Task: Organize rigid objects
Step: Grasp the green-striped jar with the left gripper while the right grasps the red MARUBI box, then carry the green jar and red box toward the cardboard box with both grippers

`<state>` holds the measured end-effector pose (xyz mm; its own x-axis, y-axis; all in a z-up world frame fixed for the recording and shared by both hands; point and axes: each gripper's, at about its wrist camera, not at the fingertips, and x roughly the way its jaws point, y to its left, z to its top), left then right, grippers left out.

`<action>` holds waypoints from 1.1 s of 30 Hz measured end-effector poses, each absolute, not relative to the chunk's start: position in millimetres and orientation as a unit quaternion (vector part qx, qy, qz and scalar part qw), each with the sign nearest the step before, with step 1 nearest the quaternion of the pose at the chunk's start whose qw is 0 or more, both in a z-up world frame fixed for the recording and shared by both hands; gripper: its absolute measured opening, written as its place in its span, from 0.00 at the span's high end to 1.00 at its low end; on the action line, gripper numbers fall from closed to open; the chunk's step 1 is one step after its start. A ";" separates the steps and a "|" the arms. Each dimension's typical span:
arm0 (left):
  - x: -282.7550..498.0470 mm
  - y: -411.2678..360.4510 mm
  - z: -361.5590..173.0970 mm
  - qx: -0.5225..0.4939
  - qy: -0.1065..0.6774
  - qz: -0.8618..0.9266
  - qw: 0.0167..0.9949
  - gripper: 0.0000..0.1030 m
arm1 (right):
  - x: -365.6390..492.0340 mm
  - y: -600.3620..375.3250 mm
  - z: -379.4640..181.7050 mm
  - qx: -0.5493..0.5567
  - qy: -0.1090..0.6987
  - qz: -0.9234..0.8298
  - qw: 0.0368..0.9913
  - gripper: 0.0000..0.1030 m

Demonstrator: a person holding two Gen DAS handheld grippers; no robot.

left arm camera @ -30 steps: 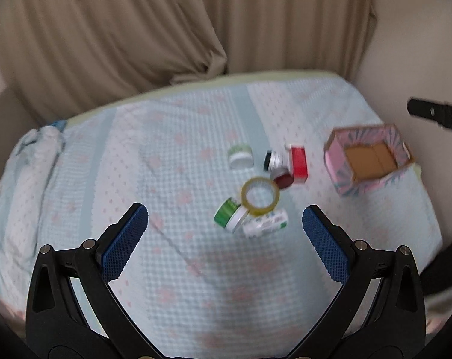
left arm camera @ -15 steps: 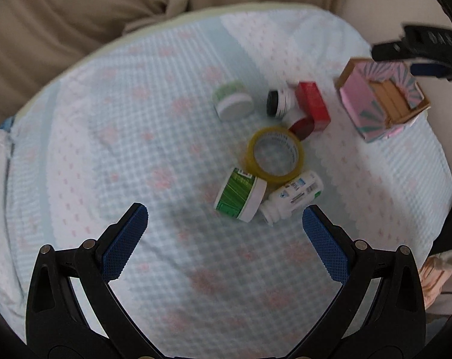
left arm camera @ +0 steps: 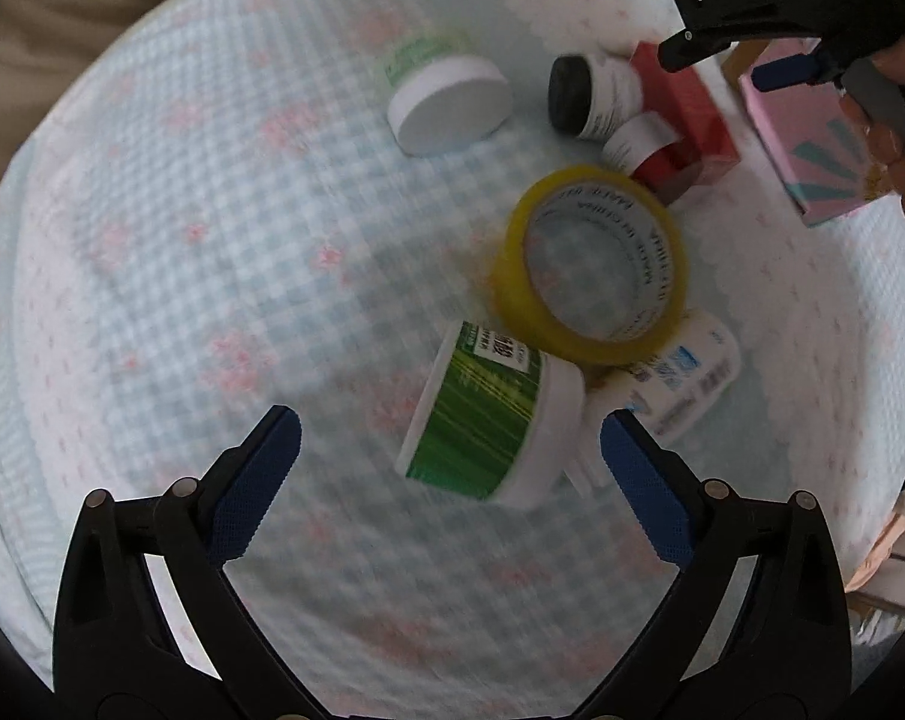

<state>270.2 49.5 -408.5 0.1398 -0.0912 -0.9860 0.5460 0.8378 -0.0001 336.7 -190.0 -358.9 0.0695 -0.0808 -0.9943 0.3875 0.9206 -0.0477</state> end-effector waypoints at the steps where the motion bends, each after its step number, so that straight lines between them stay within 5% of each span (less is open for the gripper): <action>1: 272.2 47.2 -415.2 0.191 0.623 -0.220 0.726 0.05 | 338.2 -191.7 -365.4 0.113 0.670 -0.171 0.713 0.20; 10: 279.5 37.8 -447.2 0.197 0.654 -0.237 0.691 0.28 | 343.8 -201.9 -413.1 0.133 0.705 -0.173 0.675 0.35; 12: 279.4 34.9 -452.0 0.194 0.658 -0.247 0.684 0.41 | 344.9 -203.2 -419.8 0.139 0.709 -0.168 0.670 0.43; 16: 274.9 26.2 -455.9 0.207 0.651 -0.253 0.685 0.42 | 350.9 -204.6 -430.9 0.155 0.707 -0.156 0.672 0.62; 33: 258.6 42.5 -393.6 0.154 0.619 -0.220 0.737 0.43 | 319.3 -200.4 -373.3 0.167 0.680 -0.154 0.697 0.63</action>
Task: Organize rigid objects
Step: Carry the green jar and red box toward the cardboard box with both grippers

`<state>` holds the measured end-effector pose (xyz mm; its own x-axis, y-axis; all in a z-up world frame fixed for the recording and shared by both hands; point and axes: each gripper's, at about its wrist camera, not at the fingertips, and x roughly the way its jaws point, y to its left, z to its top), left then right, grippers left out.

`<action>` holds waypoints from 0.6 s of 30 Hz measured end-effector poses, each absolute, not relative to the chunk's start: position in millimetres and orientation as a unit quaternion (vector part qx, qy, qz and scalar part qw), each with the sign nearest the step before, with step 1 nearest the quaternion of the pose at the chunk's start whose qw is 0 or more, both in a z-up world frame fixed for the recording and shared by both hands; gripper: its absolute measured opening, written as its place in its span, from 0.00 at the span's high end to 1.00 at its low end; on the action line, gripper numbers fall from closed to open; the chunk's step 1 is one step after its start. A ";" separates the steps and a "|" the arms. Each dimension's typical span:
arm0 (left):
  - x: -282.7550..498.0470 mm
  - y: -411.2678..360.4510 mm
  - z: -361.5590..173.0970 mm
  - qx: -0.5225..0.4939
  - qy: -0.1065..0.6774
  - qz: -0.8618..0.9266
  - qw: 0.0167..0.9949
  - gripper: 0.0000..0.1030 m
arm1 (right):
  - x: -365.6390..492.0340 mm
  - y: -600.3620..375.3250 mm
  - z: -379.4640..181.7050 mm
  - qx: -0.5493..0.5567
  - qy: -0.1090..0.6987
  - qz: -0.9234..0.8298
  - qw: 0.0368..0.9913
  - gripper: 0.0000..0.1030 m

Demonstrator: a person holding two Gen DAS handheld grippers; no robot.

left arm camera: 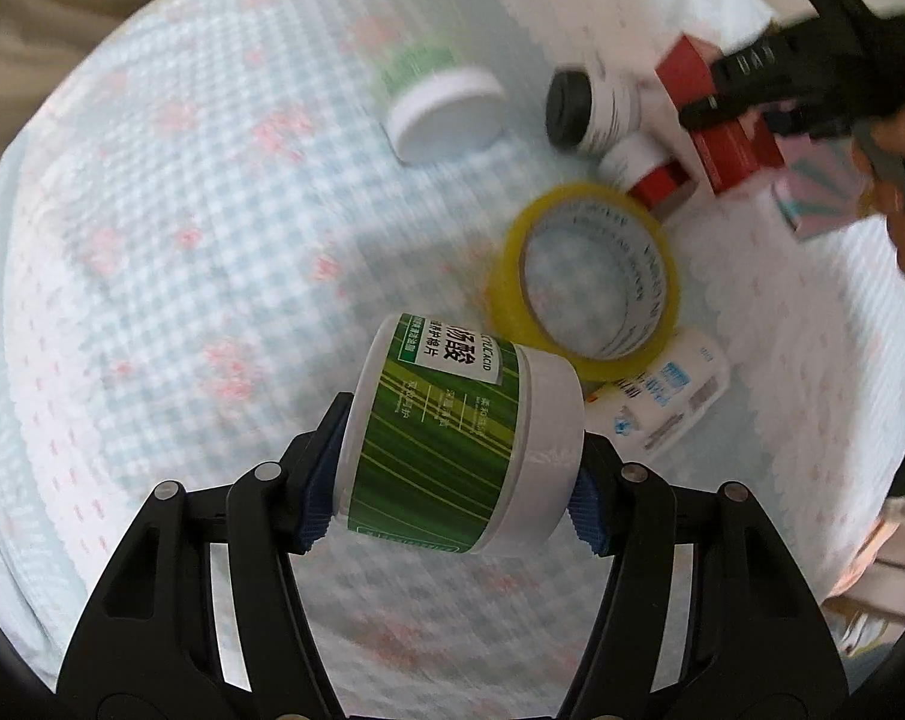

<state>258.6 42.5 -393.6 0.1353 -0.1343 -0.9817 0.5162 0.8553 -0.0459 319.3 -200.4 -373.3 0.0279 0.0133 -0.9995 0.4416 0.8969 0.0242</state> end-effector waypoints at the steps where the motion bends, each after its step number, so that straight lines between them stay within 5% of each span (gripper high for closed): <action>1: 256.3 44.8 -383.2 0.146 0.615 -0.219 0.743 0.43 | 315.2 -199.8 -366.2 0.166 0.676 -0.151 0.701 0.63; 18: 256.7 21.9 -205.1 0.079 0.510 -0.268 0.813 0.44 | 240.3 -185.3 -169.0 0.201 0.594 -0.100 0.773 0.63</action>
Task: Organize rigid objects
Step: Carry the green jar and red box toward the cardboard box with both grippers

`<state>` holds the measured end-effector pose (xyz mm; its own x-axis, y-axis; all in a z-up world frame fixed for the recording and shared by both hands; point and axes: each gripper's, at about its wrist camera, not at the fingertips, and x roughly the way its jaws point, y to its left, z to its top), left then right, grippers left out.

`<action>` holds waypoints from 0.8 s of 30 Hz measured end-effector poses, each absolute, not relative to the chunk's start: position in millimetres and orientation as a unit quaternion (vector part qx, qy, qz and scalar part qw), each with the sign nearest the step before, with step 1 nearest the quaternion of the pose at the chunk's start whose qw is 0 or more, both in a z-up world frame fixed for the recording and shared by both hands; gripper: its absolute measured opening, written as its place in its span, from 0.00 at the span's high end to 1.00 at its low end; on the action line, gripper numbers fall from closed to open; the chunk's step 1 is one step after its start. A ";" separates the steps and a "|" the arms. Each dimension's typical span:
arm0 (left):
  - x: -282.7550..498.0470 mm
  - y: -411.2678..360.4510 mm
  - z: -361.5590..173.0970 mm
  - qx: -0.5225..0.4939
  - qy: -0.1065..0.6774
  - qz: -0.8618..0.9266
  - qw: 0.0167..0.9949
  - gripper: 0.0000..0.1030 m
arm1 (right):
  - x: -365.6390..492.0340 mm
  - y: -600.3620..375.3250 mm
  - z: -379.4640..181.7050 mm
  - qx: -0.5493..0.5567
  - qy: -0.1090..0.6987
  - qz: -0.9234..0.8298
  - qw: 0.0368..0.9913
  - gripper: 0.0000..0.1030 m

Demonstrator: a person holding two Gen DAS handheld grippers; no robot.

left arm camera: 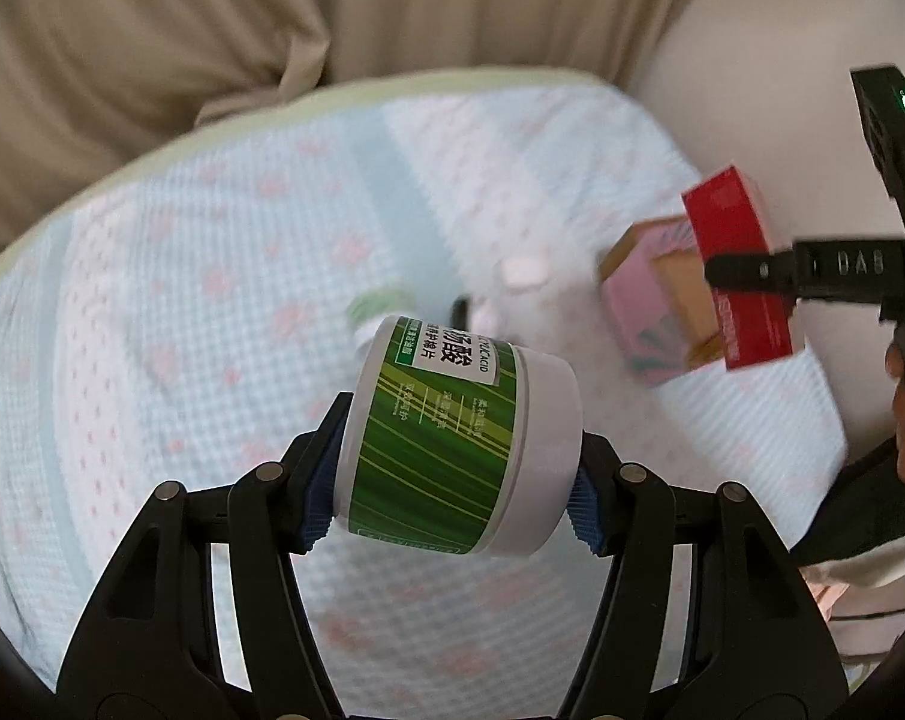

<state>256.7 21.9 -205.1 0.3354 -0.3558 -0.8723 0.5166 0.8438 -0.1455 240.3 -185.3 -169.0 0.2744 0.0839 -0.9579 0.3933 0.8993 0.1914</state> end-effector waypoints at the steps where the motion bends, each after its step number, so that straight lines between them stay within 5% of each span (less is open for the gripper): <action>1: 255.9 10.9 -198.3 0.075 0.503 -0.276 0.815 0.44 | 237.2 -188.1 -161.2 0.203 0.589 -0.101 0.775 0.63; 13: 237.9 -136.1 -143.6 0.054 0.475 -0.315 0.820 0.47 | 171.7 -302.4 -88.6 0.212 0.551 -0.130 0.797 0.63; 24: 243.0 -290.3 -200.4 0.029 0.533 -0.277 0.799 0.48 | 163.3 -448.9 -126.0 0.181 0.592 -0.104 0.778 0.63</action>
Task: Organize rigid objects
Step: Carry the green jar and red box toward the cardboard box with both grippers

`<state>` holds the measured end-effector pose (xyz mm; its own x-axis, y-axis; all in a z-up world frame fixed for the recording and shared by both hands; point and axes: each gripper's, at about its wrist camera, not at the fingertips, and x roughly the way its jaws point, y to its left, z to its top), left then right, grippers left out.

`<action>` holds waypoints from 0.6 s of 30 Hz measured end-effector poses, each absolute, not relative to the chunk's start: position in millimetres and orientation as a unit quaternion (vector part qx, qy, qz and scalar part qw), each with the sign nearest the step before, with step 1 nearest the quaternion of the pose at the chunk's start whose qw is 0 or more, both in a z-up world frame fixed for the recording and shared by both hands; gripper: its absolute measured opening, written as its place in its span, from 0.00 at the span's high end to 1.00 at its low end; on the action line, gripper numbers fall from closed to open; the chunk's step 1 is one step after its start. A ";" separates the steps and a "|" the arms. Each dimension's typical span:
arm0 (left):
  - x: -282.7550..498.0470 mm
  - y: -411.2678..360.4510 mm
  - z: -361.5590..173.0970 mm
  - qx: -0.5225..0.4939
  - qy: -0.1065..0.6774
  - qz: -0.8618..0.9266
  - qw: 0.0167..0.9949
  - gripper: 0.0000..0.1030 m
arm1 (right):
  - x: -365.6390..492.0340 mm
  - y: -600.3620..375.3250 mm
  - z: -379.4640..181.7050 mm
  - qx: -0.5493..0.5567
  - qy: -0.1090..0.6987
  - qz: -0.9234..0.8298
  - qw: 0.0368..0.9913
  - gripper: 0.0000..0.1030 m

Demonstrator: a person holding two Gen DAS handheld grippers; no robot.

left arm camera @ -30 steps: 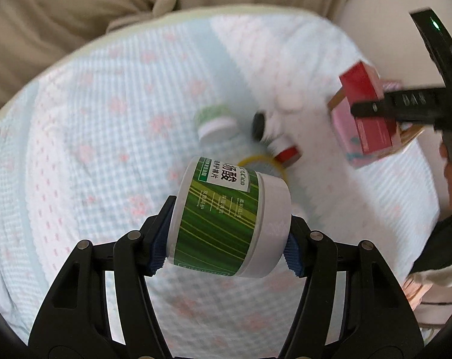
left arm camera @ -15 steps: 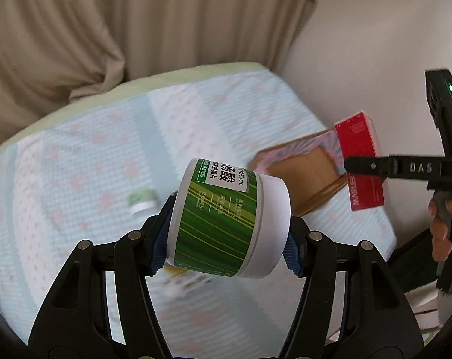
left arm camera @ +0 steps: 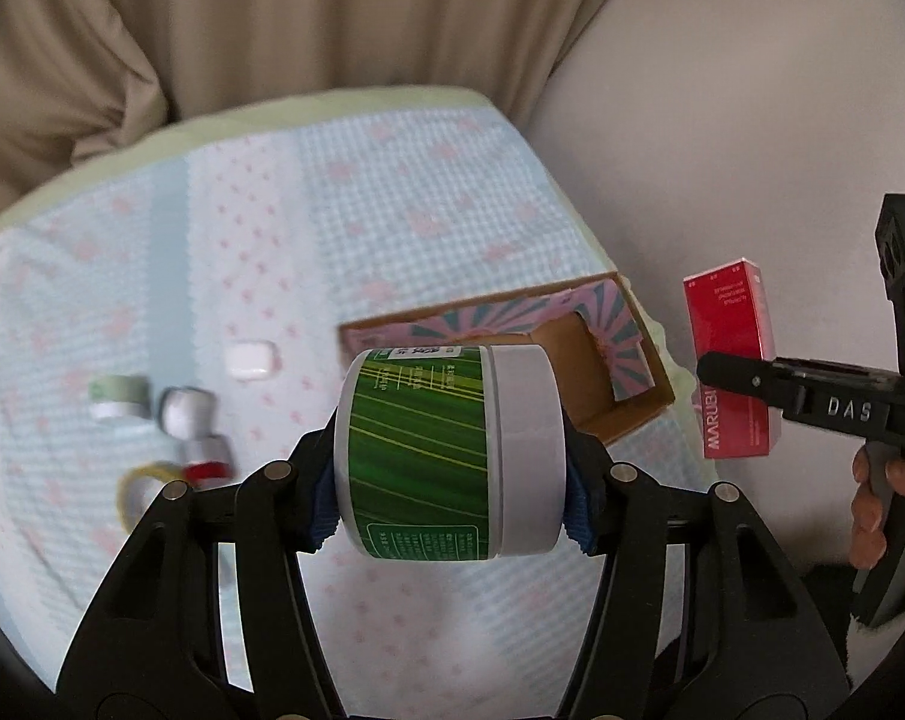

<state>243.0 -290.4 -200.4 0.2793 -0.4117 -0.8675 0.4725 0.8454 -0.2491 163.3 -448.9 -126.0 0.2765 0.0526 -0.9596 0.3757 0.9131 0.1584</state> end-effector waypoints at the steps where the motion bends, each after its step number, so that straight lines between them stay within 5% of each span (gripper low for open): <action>1: 244.8 -297.4 -208.8 0.027 0.538 -0.274 0.797 0.48 | 165.9 -457.1 -133.4 0.177 0.599 -0.102 0.774 0.63; 18: 313.4 -400.3 -385.2 0.079 0.652 -0.217 0.722 0.48 | 213.2 -524.1 -297.5 0.130 0.687 -0.031 0.714 0.63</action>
